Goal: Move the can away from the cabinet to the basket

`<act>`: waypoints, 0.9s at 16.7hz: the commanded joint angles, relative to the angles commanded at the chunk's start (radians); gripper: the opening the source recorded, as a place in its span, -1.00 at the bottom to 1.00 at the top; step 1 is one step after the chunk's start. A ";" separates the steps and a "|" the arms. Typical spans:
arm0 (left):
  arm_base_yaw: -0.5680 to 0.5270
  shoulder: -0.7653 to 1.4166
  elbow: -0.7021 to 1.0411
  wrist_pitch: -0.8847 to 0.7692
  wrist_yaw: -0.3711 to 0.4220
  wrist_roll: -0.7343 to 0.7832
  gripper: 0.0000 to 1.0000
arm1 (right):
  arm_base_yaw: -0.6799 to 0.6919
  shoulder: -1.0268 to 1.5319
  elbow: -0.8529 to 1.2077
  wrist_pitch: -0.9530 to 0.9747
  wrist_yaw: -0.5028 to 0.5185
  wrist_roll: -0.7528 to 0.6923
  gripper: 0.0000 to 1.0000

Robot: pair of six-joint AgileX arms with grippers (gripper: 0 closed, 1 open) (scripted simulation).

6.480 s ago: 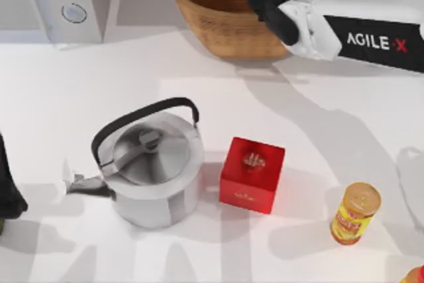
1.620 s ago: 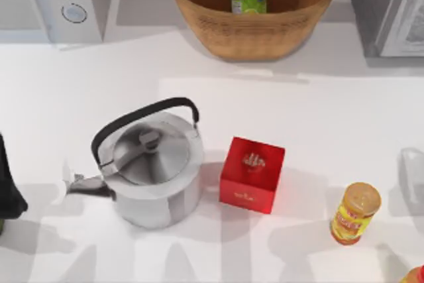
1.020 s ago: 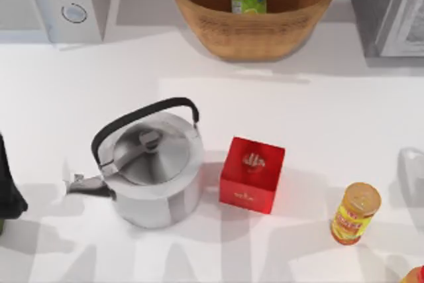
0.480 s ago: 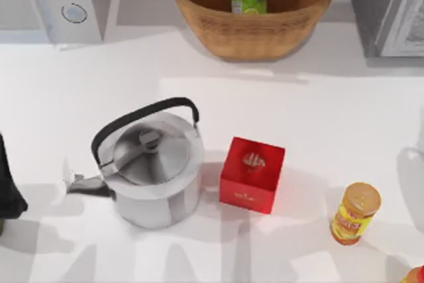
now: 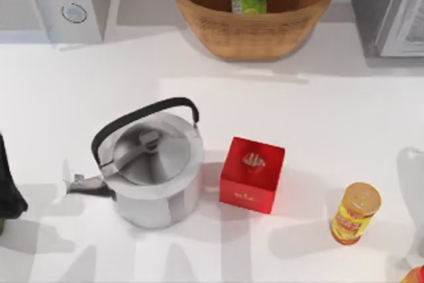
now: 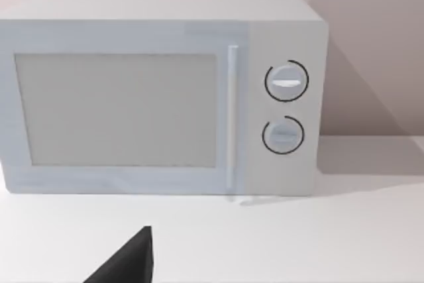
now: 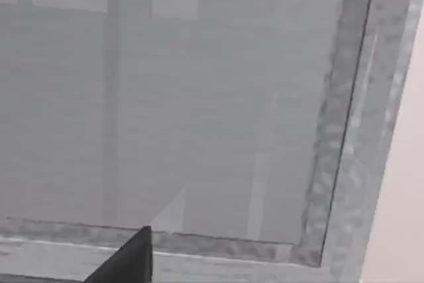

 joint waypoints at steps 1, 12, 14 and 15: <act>0.000 0.000 0.000 0.000 0.000 0.000 1.00 | -0.032 0.048 -0.001 0.020 -0.022 0.002 1.00; 0.000 0.000 0.000 0.000 0.000 0.000 1.00 | -0.090 0.132 0.027 0.016 -0.062 0.010 1.00; 0.000 0.000 0.000 0.000 0.000 0.000 1.00 | -0.094 0.127 0.099 -0.058 -0.069 0.011 1.00; 0.000 0.000 0.000 0.000 0.000 0.000 1.00 | -0.098 0.124 0.147 -0.111 -0.073 0.011 1.00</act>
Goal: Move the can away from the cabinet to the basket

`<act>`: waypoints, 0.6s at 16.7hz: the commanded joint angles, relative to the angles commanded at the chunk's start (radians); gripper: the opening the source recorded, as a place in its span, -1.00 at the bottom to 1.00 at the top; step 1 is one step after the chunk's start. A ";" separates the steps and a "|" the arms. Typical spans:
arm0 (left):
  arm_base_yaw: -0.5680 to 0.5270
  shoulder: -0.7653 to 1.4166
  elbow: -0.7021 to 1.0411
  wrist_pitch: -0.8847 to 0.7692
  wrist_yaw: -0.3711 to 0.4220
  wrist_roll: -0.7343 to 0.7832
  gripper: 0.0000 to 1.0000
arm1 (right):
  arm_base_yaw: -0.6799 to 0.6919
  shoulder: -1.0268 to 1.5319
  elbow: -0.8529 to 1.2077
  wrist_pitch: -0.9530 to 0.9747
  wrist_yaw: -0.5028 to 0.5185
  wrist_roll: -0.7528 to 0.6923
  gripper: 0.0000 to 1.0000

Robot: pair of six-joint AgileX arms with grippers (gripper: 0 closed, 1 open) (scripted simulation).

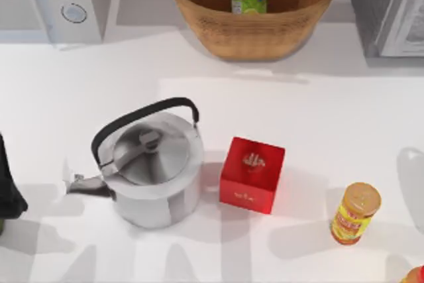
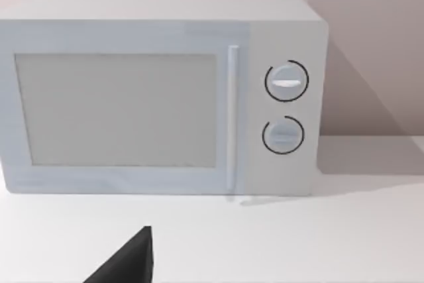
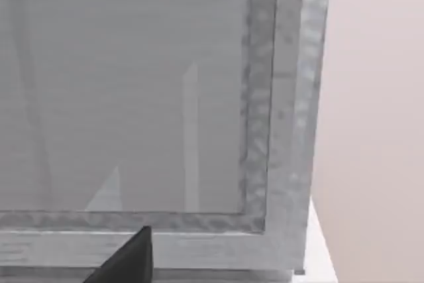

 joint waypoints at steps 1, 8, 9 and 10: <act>0.000 0.000 0.000 0.000 0.000 0.000 1.00 | -0.004 -0.003 0.055 -0.062 -0.004 0.000 1.00; 0.000 0.000 0.000 0.000 0.000 0.000 1.00 | -0.025 -0.061 0.567 -0.659 -0.018 0.000 1.00; 0.000 0.000 0.000 0.000 0.000 0.000 1.00 | -0.026 -0.073 0.647 -0.752 -0.019 0.000 1.00; 0.000 0.000 0.000 0.000 0.000 0.000 1.00 | -0.027 -0.085 0.725 -0.845 -0.020 0.000 1.00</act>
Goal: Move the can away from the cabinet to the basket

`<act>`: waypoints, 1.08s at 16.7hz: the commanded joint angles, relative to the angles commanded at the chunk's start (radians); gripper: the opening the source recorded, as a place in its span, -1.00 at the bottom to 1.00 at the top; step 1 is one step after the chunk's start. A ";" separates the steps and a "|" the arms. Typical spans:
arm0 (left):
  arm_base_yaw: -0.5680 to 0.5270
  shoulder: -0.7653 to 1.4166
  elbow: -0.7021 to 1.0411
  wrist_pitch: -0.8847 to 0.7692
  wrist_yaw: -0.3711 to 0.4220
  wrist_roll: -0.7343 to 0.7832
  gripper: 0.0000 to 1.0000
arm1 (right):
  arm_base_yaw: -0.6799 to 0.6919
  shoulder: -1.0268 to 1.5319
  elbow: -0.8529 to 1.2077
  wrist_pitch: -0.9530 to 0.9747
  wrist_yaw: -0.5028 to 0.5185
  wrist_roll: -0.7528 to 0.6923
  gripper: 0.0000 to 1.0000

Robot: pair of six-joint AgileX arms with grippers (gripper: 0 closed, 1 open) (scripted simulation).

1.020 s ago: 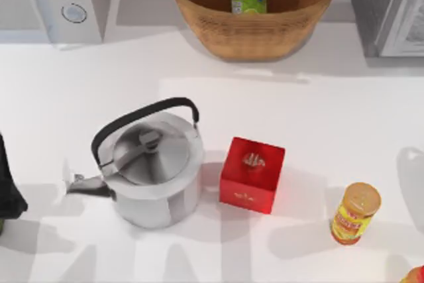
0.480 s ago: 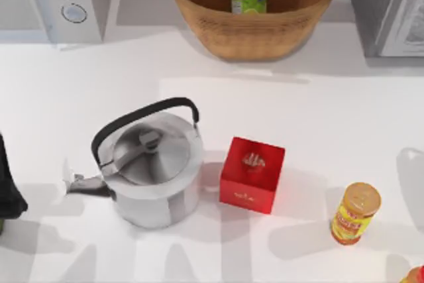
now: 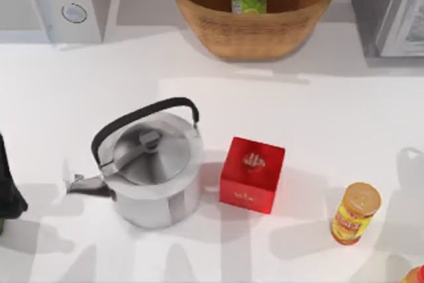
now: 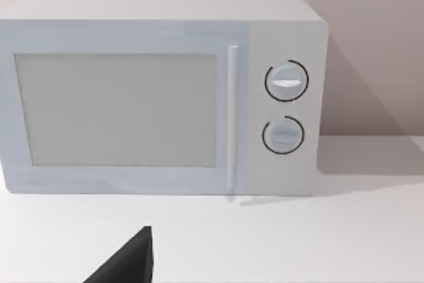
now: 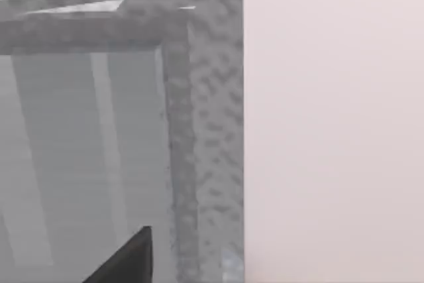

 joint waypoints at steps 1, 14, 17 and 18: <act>0.000 0.000 0.000 0.000 0.000 0.000 1.00 | 0.000 -0.013 0.076 -0.091 0.000 0.000 1.00; 0.000 0.000 0.000 0.000 0.000 0.000 1.00 | 0.016 -0.110 0.502 -0.580 0.011 -0.001 1.00; 0.000 0.000 0.000 0.000 0.000 0.000 1.00 | 0.023 -0.108 0.505 -0.578 0.021 -0.001 1.00; 0.000 0.000 0.000 0.000 0.000 0.000 1.00 | 0.043 -0.107 0.508 -0.579 0.041 -0.001 1.00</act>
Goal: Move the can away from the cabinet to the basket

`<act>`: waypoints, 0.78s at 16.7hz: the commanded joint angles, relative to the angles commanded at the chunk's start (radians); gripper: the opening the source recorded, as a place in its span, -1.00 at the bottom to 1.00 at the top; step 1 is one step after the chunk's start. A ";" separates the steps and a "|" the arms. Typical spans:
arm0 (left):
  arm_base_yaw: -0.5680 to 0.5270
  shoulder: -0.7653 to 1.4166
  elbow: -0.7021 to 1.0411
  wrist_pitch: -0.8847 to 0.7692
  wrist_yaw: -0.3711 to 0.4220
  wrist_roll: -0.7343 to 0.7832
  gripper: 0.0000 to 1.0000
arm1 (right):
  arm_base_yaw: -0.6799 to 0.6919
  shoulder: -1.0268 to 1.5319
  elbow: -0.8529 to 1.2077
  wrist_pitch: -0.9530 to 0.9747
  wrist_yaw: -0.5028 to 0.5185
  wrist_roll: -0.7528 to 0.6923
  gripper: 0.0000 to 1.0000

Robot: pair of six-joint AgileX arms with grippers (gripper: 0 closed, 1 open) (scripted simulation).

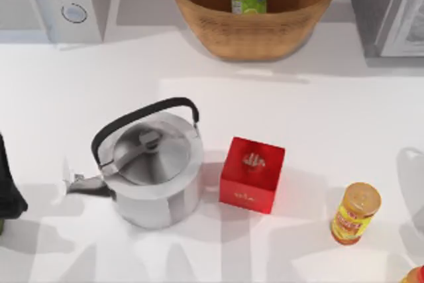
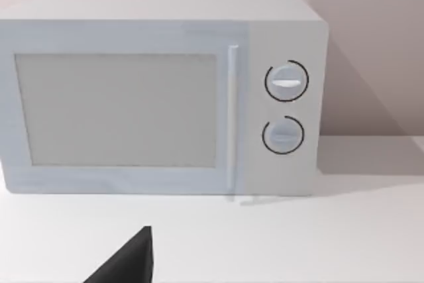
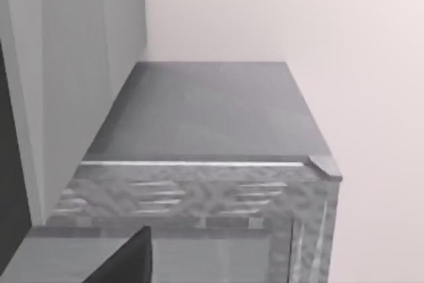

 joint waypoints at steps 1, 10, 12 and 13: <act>0.000 0.000 0.000 0.000 0.000 0.000 1.00 | 0.031 0.001 0.003 -0.002 0.030 0.000 1.00; 0.000 0.000 0.000 0.000 0.000 0.000 1.00 | 0.688 0.006 0.022 -0.040 0.691 -0.006 1.00; 0.000 0.000 0.000 0.000 0.000 0.000 1.00 | 0.881 -0.001 0.017 -0.047 0.882 -0.008 1.00; 0.000 0.000 0.000 0.000 0.000 0.000 1.00 | 0.974 -0.006 0.013 -0.050 0.975 -0.009 1.00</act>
